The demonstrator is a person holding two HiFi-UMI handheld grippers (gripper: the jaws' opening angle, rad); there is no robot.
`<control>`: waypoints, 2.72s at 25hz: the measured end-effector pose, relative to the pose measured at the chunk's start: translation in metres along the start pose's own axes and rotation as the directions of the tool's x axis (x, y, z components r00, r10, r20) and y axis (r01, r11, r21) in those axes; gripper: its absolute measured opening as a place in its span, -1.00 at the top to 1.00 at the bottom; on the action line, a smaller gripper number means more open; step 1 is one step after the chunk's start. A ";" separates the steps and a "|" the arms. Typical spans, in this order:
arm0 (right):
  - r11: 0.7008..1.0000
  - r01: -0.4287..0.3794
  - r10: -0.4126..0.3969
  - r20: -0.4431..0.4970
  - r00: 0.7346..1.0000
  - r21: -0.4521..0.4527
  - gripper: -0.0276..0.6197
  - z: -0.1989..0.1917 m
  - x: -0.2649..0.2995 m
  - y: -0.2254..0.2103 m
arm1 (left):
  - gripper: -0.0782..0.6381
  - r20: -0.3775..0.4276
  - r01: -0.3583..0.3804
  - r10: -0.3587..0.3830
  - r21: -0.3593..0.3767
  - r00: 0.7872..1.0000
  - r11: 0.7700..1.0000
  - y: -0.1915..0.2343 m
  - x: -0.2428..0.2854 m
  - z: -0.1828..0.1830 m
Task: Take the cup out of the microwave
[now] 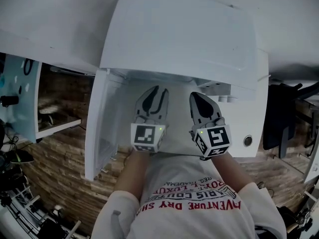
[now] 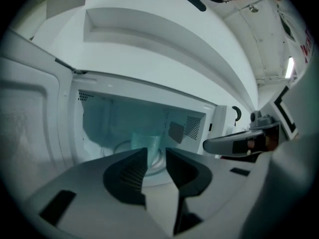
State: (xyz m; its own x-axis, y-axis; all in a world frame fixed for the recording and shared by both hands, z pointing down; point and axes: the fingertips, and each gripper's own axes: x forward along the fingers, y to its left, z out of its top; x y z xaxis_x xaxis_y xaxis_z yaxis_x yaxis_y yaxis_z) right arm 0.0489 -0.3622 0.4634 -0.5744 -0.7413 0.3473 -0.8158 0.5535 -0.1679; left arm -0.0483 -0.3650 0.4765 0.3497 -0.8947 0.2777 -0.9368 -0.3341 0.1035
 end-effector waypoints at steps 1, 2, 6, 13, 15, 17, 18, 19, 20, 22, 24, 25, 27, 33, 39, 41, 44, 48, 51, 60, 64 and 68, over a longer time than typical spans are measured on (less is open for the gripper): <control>1.000 -0.004 0.004 -0.002 1.000 -0.005 0.88 0.000 0.002 0.000 | 0.45 -0.006 -0.005 0.005 -0.007 1.000 1.000 0.002 0.005 -0.003; 1.000 -0.007 0.007 -0.002 1.000 -0.010 0.88 0.000 0.003 0.000 | 0.38 -0.011 -0.010 0.010 -0.010 1.000 1.000 0.004 0.009 -0.005; 1.000 0.007 -0.007 0.001 1.000 -0.018 0.88 0.004 0.011 0.003 | 0.28 -0.008 -0.032 0.032 0.012 0.999 0.999 0.019 0.026 -0.004; 1.000 0.014 -0.014 -0.024 1.000 0.004 0.88 -0.005 0.021 0.002 | -0.24 0.013 -0.020 0.020 -0.030 1.000 0.999 0.037 0.064 -0.004; 1.000 0.018 -0.018 -0.030 0.999 0.019 0.88 -0.008 0.020 0.000 | -0.34 0.006 -0.018 0.018 -0.044 1.000 0.999 0.039 0.071 -0.005; 0.999 0.024 -0.023 -0.038 0.999 0.029 0.88 -0.012 0.020 -0.002 | -0.37 -0.008 -0.008 0.007 -0.040 1.000 0.999 0.039 0.077 -0.007; 0.999 0.025 -0.024 -0.043 0.999 0.031 0.88 -0.013 0.020 -0.003 | -0.38 -0.015 -0.003 0.002 -0.034 1.000 0.999 0.038 0.080 -0.008; 0.999 0.027 -0.025 -0.048 0.999 0.032 0.88 -0.014 0.021 -0.003 | -0.39 -0.024 0.001 -0.002 -0.025 1.000 1.000 0.038 0.083 -0.009; 0.999 0.027 -0.026 -0.052 0.998 0.033 0.88 -0.015 0.022 -0.004 | -0.39 -0.033 0.004 -0.004 -0.015 0.999 1.000 0.039 0.085 -0.010; 0.999 0.027 -0.025 -0.056 0.998 0.035 0.88 -0.016 0.023 -0.006 | -0.39 -0.043 0.007 -0.007 0.008 0.999 1.000 0.039 0.092 -0.012; 0.999 0.020 -0.018 -0.059 0.998 0.034 0.88 -0.015 0.024 -0.006 | -0.39 -0.046 0.011 -0.010 0.025 0.999 1.000 0.040 0.099 -0.012; 0.999 0.016 -0.014 -0.059 0.998 0.034 0.88 -0.014 0.024 -0.006 | -0.39 -0.048 0.013 -0.011 0.030 0.999 0.999 0.041 0.101 -0.012; 0.999 0.012 -0.010 -0.058 0.998 0.034 0.88 -0.013 0.025 -0.007 | -0.39 -0.057 0.014 -0.012 0.037 0.998 0.999 0.041 0.106 -0.013; 0.999 0.013 -0.011 -0.065 0.998 0.038 0.88 -0.014 0.029 -0.009 | -0.38 -0.073 -0.044 0.051 0.089 0.996 0.995 0.049 0.112 -0.014; 0.999 0.013 -0.010 -0.075 0.997 0.043 0.88 -0.018 0.028 -0.003 | -0.24 -0.081 -0.044 0.054 0.120 0.995 0.992 0.048 0.111 -0.016; 0.999 0.015 -0.012 -0.076 0.997 0.042 0.88 -0.018 0.027 -0.003 | -0.23 -0.085 -0.038 0.049 0.126 0.995 0.991 0.048 0.110 -0.016; 0.999 0.023 -0.020 -0.075 0.997 0.041 0.88 -0.019 0.025 -0.004 | -0.23 -0.094 -0.033 0.046 0.132 0.995 0.991 0.046 0.108 -0.017; 0.999 0.028 -0.026 -0.073 0.997 0.038 0.88 -0.019 0.022 -0.002 | -0.22 -0.092 -0.022 0.035 0.136 0.995 0.990 0.042 0.100 -0.017; 0.999 0.034 -0.031 -0.069 0.997 0.037 0.88 -0.020 0.019 0.001 | -0.22 -0.082 -0.011 0.024 0.156 0.996 0.988 0.038 0.088 -0.014; 0.997 0.066 -0.065 -0.042 0.997 0.030 0.88 -0.018 0.002 0.019 | -0.22 -0.073 0.022 -0.012 0.138 0.997 0.990 0.025 0.034 -0.011; 0.996 0.087 -0.087 -0.017 0.996 0.032 0.88 -0.014 -0.008 0.029 | -0.22 -0.043 0.033 -0.028 0.104 0.999 0.994 0.020 0.007 -0.004; 0.994 0.105 -0.106 0.015 0.994 0.023 0.88 -0.009 -0.020 0.038 | -0.22 -0.010 0.059 -0.059 0.110 0.998 0.992 0.010 -0.025 0.011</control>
State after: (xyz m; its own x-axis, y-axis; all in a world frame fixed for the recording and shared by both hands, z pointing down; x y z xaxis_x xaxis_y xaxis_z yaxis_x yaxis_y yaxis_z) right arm 0.0297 -0.3232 0.4584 -0.4860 -0.8013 0.3488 -0.8730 0.4636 -0.1513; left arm -0.0659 -0.3494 0.4604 0.4041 -0.8705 0.2809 -0.9086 -0.4173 0.0140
